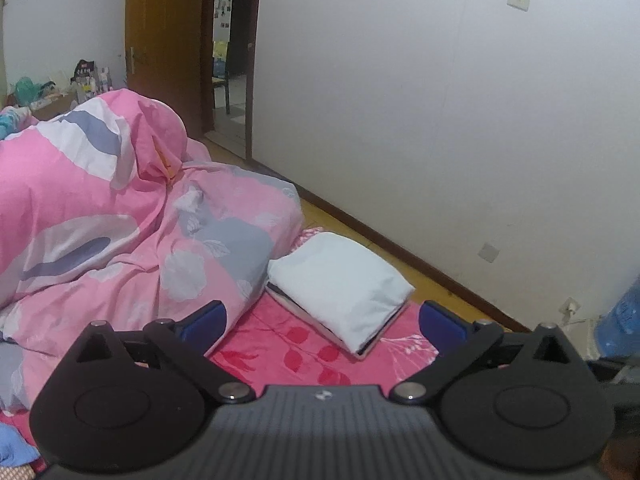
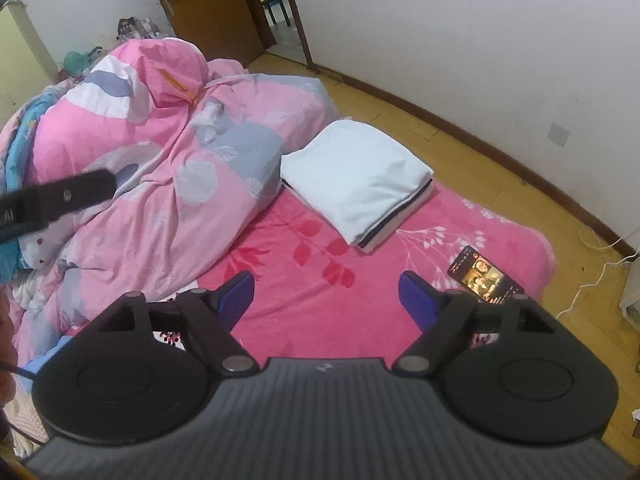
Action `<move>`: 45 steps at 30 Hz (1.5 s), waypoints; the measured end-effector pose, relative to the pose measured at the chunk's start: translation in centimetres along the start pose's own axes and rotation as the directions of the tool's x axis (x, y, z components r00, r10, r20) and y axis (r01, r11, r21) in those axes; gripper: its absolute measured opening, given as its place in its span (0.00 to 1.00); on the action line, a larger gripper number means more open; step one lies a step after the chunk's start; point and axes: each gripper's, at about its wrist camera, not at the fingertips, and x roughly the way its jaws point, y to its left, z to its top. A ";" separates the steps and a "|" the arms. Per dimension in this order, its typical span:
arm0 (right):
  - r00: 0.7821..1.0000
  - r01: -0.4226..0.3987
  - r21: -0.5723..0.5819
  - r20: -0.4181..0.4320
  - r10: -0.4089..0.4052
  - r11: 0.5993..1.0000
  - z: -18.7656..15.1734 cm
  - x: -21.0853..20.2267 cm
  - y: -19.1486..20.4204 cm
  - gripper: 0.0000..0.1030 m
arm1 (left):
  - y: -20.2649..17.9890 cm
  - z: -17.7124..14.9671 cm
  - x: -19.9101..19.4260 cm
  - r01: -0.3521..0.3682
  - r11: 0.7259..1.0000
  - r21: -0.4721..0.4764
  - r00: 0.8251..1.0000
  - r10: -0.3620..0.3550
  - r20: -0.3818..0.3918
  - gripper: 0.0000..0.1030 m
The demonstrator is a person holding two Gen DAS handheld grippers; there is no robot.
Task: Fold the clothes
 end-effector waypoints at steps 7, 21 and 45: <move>0.994 0.102 -0.018 0.042 -0.101 0.995 -1.2 -2.5 2.5 0.81 | -0.1 0.6 -1.5 -0.007 1.000 -0.019 0.999 0.006 -0.050 1.00; 0.950 0.282 0.049 0.123 -0.286 0.958 -1.2 -5.0 4.2 0.95 | -0.3 0.4 -2.6 -0.033 0.999 0.012 0.993 0.034 -0.110 0.98; 0.944 0.303 -0.009 0.138 -0.299 0.953 -1.1 -3.7 5.3 0.99 | -0.6 -0.6 -2.2 -0.126 0.992 0.019 0.988 0.127 -0.082 1.00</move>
